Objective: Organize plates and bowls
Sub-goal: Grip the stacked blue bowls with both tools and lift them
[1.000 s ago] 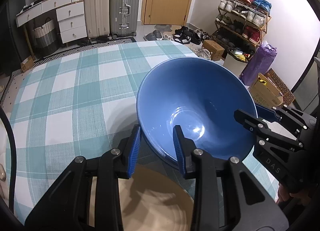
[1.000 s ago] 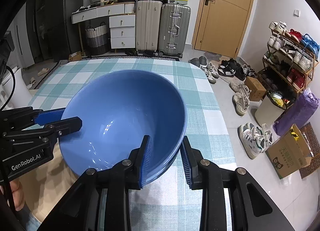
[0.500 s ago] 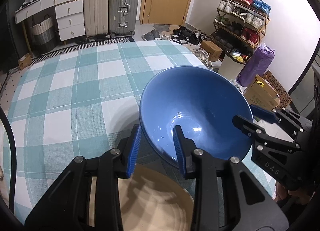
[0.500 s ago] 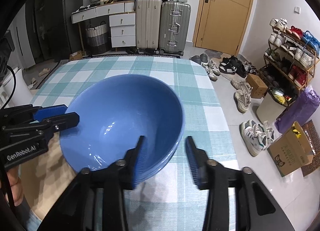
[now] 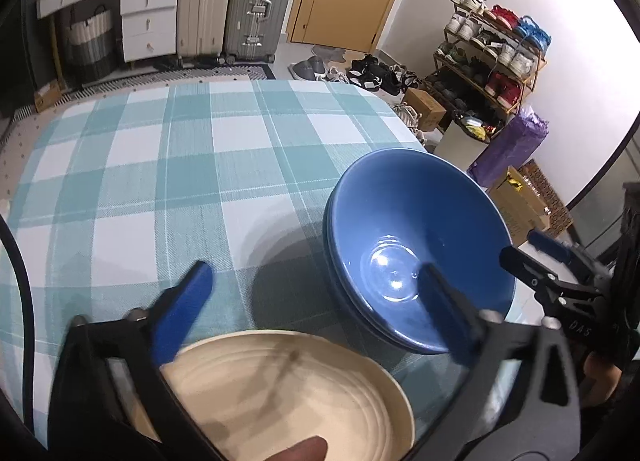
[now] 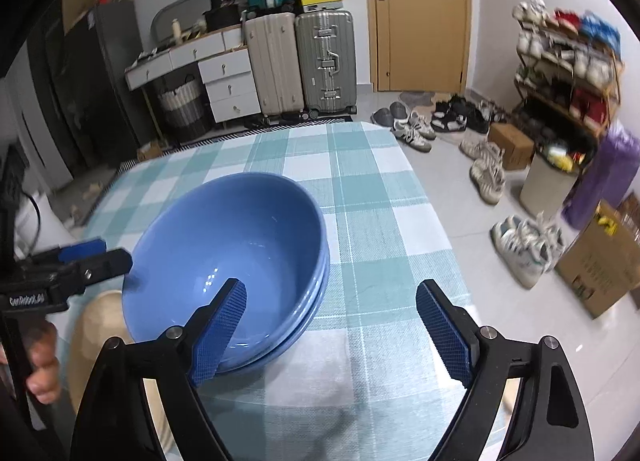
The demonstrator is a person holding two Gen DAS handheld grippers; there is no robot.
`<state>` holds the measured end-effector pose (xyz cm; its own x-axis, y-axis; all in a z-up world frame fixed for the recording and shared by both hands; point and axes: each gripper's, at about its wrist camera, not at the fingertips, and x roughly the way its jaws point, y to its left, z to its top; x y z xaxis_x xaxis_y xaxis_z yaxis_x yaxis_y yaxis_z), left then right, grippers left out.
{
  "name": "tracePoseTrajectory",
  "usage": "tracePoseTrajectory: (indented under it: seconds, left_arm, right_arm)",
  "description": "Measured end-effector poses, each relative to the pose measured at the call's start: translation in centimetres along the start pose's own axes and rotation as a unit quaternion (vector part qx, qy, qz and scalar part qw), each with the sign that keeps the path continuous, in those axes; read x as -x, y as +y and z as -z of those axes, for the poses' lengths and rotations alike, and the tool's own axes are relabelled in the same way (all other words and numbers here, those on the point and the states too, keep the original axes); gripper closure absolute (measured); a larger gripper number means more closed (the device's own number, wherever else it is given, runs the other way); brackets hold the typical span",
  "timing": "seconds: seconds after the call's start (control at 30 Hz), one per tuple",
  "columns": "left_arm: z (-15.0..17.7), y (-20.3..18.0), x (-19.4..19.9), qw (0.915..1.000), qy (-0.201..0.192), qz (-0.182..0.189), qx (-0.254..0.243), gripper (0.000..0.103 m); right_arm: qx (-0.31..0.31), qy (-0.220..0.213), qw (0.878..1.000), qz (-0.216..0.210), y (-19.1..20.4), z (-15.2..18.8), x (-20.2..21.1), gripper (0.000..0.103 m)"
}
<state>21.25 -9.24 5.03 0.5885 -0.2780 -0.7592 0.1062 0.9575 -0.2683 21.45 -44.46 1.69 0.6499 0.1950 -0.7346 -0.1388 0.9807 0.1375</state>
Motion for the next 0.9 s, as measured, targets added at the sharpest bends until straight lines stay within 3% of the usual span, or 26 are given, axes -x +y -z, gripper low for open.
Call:
tracePoseTrajectory:
  seconds: [0.1,0.53,0.9]
  left_arm:
    - [0.0,0.5,-0.7,0.9994,0.013,0.026,0.02,0.001]
    - [0.1,1.2,-4.4,0.997,0.035,0.035,0.061,0.002]
    - [0.1,0.1,-6.1,0.9954,0.049,0.065,0.051,0.051]
  right_arm:
    - [-0.028,0.007,0.999,-0.022,-0.8,0.2,-0.5,0.014]
    - [-0.097,0.025,0.989,-0.109,-2.3,1.3,-3.3,0.016]
    - [-0.087,0.028,0.988,-0.128,-0.9,1.1,-4.2,0.05]
